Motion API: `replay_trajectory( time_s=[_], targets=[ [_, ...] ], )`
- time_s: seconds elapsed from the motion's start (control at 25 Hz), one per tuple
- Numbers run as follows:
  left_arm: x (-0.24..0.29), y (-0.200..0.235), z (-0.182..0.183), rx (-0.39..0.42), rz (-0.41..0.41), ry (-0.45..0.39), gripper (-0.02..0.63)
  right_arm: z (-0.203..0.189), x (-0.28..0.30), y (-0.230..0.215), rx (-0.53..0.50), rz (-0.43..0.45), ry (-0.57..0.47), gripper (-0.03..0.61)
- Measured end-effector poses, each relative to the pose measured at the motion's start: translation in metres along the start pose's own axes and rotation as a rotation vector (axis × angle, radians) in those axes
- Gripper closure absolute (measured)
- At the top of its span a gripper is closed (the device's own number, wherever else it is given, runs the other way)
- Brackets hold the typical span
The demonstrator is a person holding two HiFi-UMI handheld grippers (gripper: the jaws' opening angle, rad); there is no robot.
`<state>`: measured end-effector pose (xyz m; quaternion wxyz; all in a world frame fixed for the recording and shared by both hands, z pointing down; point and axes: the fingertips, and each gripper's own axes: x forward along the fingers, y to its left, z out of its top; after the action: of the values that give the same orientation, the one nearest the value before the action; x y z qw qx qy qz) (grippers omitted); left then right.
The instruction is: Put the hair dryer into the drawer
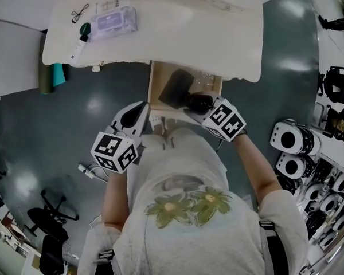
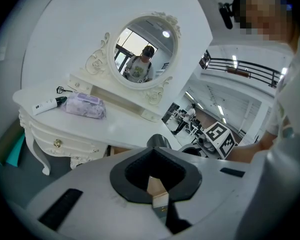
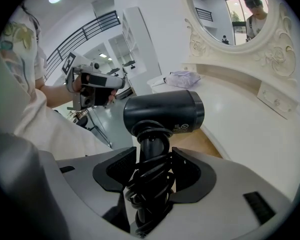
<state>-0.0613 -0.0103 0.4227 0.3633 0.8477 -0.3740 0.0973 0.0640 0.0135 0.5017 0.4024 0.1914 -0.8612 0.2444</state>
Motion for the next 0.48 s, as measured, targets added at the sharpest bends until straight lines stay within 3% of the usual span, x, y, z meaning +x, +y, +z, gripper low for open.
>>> replay_trajectory(
  time_s=[0.48],
  targets=[
    [-0.001, 0.001, -0.011, -0.013, 0.007, 0.012, 0.603, -0.007, 0.014, -0.005, -0.047, -0.012, 0.031, 0.362]
  ],
)
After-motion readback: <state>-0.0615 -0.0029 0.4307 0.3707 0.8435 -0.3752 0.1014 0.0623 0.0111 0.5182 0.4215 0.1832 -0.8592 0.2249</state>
